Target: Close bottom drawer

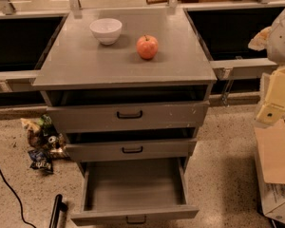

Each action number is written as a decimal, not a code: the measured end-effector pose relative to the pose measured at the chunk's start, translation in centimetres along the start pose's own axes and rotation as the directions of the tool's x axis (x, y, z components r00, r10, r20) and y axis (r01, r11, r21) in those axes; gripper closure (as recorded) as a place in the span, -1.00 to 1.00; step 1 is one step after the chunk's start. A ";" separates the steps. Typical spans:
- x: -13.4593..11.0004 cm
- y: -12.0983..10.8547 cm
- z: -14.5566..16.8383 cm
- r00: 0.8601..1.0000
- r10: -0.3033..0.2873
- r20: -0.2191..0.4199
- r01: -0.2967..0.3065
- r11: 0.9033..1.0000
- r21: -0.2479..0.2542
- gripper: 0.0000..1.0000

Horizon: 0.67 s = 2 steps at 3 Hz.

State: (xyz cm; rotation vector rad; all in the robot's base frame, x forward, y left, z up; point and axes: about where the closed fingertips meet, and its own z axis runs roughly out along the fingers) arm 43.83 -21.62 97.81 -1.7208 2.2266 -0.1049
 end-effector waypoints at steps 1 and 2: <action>0.0 0.0 0.0 1.000 0.000 0.000 0.000 1.000 0.000 -1.00; -0.6 1.4 2.8 0.998 -0.049 0.046 0.050 0.999 -0.010 -1.00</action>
Offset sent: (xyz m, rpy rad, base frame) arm -0.0111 0.0409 -0.1010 0.1016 -0.0089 0.2037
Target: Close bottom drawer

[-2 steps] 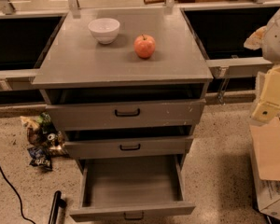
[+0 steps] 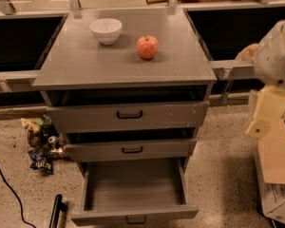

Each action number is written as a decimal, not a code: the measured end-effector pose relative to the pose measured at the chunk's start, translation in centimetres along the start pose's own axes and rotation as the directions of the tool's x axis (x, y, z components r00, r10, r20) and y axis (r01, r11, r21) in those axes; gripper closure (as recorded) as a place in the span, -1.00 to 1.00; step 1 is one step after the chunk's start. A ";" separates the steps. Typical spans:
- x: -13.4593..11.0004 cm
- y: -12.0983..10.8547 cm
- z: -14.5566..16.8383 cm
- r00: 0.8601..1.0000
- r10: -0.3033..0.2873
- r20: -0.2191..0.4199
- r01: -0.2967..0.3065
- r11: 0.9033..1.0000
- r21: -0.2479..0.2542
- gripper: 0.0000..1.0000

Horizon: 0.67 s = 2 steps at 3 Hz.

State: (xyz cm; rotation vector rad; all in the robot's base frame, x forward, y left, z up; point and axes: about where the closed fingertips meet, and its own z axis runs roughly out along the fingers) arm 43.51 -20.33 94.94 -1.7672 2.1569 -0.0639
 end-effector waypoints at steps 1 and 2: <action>-1.3 2.8 5.8 0.992 -0.101 0.076 0.103 0.994 -0.020 -1.00; -2.0 5.9 11.9 0.977 -0.172 0.122 0.181 0.981 -0.066 -1.00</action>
Offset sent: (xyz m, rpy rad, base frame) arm -0.0258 0.0813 -0.1978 0.1155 0.0592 0.3248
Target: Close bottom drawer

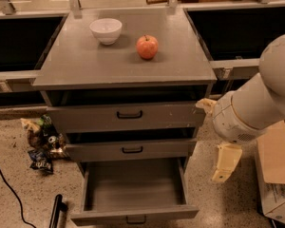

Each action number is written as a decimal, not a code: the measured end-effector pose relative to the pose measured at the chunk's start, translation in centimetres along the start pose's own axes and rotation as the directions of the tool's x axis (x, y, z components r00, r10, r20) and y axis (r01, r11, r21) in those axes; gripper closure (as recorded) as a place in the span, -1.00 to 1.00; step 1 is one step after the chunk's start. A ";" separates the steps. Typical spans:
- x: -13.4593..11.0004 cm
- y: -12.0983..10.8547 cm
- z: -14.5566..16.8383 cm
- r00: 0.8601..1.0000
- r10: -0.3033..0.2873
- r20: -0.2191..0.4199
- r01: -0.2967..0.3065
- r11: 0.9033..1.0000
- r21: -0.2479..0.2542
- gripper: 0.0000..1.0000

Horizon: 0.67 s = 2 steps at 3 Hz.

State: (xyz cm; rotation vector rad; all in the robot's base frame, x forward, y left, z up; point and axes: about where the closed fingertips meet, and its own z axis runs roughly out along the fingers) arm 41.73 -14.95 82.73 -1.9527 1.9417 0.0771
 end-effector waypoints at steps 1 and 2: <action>-0.5 0.3 1.1 1.000 -0.010 0.004 0.010 1.000 0.010 -1.00; -1.9 2.0 6.5 0.996 -0.059 0.061 0.061 0.998 -0.031 -1.00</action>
Offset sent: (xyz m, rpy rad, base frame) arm -0.0136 0.0787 -0.1376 0.0992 0.0548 0.1809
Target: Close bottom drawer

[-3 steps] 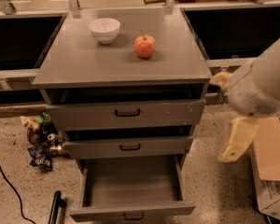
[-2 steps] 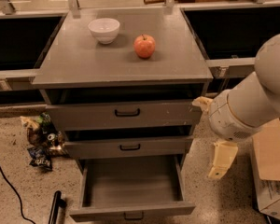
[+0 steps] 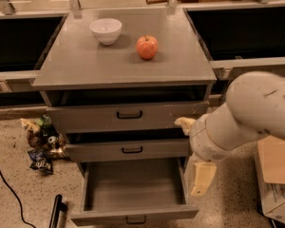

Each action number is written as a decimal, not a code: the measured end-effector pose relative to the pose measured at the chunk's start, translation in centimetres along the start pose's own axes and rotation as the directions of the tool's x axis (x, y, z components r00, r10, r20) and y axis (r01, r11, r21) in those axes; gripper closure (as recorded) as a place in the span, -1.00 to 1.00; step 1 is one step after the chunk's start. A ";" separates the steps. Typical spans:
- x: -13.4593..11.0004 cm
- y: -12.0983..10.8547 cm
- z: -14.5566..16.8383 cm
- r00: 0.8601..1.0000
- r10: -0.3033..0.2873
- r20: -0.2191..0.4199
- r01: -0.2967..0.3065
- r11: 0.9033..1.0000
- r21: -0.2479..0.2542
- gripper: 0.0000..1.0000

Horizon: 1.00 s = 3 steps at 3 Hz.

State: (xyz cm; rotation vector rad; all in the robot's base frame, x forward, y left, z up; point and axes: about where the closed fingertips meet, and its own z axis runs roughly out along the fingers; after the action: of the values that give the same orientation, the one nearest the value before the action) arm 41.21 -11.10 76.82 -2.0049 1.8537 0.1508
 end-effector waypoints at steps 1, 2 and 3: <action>-1.0 2.5 7.3 0.997 -0.016 0.069 0.022 0.995 -0.093 -1.00; -2.0 5.1 13.6 0.988 -0.024 0.152 0.055 0.977 -0.204 -1.00; -1.7 5.5 14.6 0.987 -0.010 0.162 0.047 0.973 -0.226 -1.00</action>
Offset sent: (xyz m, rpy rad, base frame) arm -0.0410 0.1001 -0.2014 0.1972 0.3208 0.2332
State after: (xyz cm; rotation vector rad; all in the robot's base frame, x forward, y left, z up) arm 38.44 -4.47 62.91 -2.0988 1.7732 0.5243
